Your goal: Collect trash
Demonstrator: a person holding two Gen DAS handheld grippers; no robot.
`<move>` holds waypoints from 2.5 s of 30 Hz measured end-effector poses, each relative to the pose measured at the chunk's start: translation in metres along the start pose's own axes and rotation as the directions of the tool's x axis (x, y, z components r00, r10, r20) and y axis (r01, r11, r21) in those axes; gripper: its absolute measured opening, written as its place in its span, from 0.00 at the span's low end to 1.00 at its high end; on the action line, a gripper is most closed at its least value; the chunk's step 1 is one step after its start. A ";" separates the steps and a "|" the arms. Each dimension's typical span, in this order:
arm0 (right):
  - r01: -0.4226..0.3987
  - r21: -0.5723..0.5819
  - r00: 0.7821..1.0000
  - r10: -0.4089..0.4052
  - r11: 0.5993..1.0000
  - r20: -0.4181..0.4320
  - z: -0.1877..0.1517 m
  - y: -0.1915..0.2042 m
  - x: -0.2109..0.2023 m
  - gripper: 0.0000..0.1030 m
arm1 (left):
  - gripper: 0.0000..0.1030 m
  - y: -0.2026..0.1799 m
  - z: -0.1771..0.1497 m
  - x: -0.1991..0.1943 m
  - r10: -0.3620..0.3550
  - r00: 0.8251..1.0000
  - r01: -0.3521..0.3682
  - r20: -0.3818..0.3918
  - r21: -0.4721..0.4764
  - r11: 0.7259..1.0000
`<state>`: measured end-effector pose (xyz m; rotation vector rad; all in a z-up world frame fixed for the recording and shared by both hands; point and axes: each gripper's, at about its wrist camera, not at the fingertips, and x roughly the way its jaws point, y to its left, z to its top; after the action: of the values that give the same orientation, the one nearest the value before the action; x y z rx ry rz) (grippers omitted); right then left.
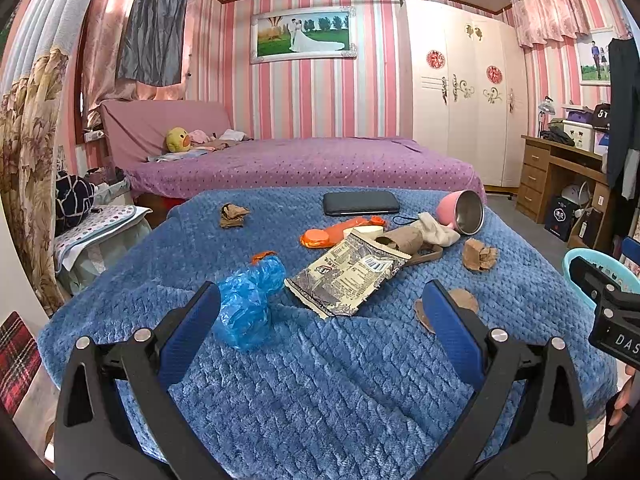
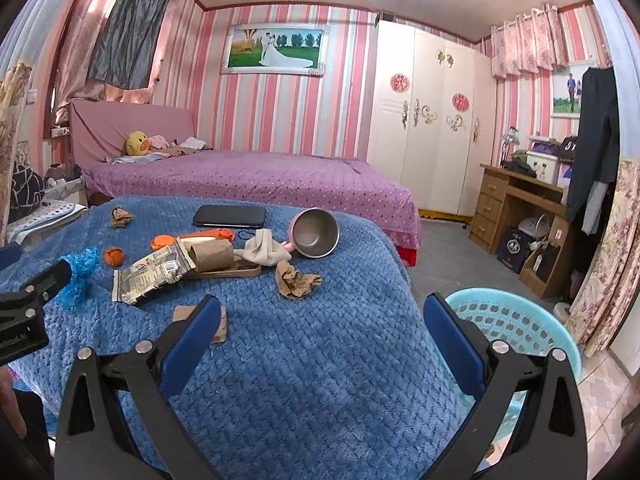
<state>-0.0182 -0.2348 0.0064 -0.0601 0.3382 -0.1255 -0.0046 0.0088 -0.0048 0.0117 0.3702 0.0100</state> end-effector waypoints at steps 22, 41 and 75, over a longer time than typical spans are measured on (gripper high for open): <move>-0.087 0.081 0.993 0.094 0.993 -0.077 0.042 -0.004 0.043 0.96 | 0.95 0.007 0.047 0.024 0.041 0.999 -0.042 0.011 0.055 0.998; -0.041 0.031 0.982 0.046 0.999 -0.182 0.022 -0.010 0.095 0.96 | 0.95 0.054 0.018 0.086 0.104 0.983 -0.106 -0.148 -0.004 0.994; -0.301 -0.041 0.892 0.266 0.953 -0.366 -0.015 0.090 0.126 0.95 | 0.33 0.079 -0.002 0.122 0.030 0.954 -0.057 -0.297 -0.081 0.995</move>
<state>0.1053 -0.1629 -0.0561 -0.0836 0.7134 0.1754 0.1083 0.0893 -0.0498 -0.0708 0.6696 0.0728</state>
